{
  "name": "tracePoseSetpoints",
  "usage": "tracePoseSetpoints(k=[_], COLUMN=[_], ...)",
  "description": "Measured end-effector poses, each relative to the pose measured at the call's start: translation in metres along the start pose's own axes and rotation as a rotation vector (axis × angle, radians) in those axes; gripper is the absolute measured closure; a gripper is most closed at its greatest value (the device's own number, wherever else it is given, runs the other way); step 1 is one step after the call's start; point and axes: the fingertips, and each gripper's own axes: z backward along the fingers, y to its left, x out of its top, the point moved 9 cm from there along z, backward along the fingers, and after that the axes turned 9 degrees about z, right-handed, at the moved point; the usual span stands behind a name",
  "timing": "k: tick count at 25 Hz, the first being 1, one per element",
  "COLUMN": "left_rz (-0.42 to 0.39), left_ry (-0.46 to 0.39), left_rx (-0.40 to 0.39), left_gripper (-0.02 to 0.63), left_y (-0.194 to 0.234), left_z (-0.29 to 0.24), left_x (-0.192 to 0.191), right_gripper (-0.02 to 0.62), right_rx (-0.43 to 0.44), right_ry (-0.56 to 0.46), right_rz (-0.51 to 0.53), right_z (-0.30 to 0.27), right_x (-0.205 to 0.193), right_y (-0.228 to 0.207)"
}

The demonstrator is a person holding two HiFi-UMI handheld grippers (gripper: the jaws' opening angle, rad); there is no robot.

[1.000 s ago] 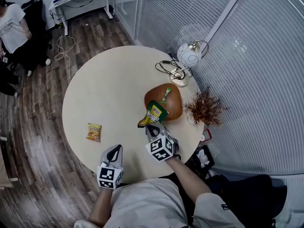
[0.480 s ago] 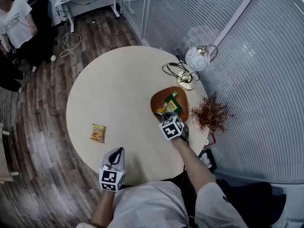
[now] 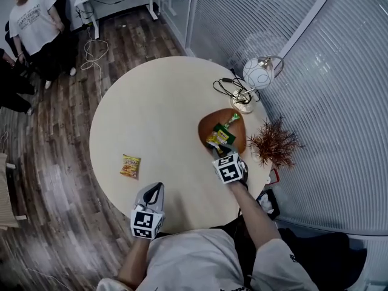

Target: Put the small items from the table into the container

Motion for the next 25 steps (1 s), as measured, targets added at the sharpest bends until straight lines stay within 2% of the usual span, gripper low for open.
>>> tracePoseSetpoints(k=[4, 6, 10, 14, 18, 25], left_rz=[-0.008, -0.003, 0.013, 0.034, 0.043, 0.081], left_ry=[-0.025, -0.036, -0.045, -0.055, -0.054, -0.083], left_rx=[0.021, 0.029, 0.050, 0.082, 0.136, 0.218], left_gripper=[0.618, 0.618, 0.618, 0.620, 0.621, 0.618], left_y=[0.001, 0.003, 0.009, 0.016, 0.025, 0.043], left_z=[-0.005, -0.002, 0.006, 0.015, 0.028, 0.057], left_x=[0.002, 0.002, 0.001, -0.004, -0.010, -0.025], right_gripper=[0.592, 0.592, 0.592, 0.592, 0.592, 0.592], right_rx=[0.026, 0.062, 0.139, 0.245, 0.349, 0.435], right_ry=[-0.235, -0.335, -0.448, -0.462, -0.432, -0.408], right_rz=[-0.041, -0.072, -0.121, -0.113, -0.052, 0.016], right_z=[0.035, 0.050, 0.062, 0.060, 0.055, 0.041], right_x=[0.015, 0.023, 0.033, 0.037, 0.040, 0.049], right_y=[0.024, 0.048, 0.101, 0.155, 0.199, 0.230])
